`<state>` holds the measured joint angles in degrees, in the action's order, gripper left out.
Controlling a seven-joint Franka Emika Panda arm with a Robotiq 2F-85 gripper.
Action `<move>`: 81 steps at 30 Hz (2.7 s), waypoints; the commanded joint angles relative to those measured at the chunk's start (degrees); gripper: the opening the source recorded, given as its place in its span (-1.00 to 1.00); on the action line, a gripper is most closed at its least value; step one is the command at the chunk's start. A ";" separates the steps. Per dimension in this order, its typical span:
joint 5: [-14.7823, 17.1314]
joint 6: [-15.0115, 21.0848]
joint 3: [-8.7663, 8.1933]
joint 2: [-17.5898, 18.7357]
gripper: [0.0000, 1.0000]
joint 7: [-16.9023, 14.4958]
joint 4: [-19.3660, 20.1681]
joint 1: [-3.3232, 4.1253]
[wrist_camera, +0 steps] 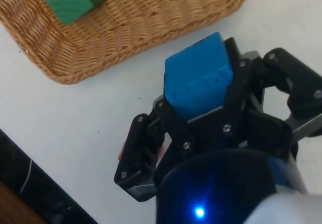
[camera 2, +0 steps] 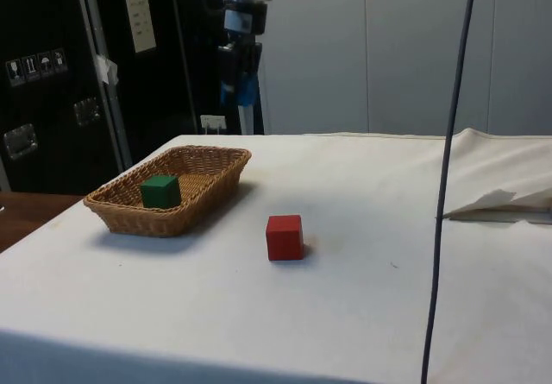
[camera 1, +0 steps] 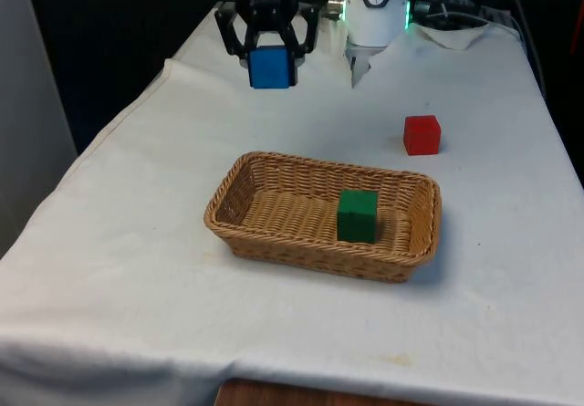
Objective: Pick up exactly two blocks and place them into the basket.
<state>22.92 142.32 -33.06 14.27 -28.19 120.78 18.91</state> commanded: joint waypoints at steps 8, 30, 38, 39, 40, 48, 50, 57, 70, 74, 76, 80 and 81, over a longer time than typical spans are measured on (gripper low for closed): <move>-1.49 0.52 1.43 2.69 -0.96 3.15 -3.04 0.57; -1.26 1.60 6.70 15.24 -0.96 8.54 -12.95 0.52; -0.17 1.26 7.33 21.43 -0.96 9.05 -18.16 0.11; 0.00 1.32 7.33 22.12 -0.96 9.00 -18.62 0.06; 0.23 1.32 7.33 22.75 -0.96 8.94 -19.02 0.00; 1.20 1.72 7.51 26.64 -0.96 8.37 -20.91 -0.69; 1.38 1.95 7.56 27.85 -0.96 8.42 -21.26 -0.74; 1.38 2.23 7.51 29.22 -0.96 8.65 -21.66 -0.52; 1.03 2.18 7.16 29.51 0.51 8.77 -21.77 -0.29; 0.97 2.12 7.16 29.56 1.00 8.77 -21.77 -0.29; 0.97 2.12 7.10 29.56 1.00 8.77 -21.77 -0.29; 0.86 1.83 6.93 29.16 1.00 8.88 -21.66 -0.23; 0.63 1.26 6.47 28.42 1.00 9.00 -21.54 0.00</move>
<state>23.89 144.27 -26.24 43.49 -19.37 98.89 18.68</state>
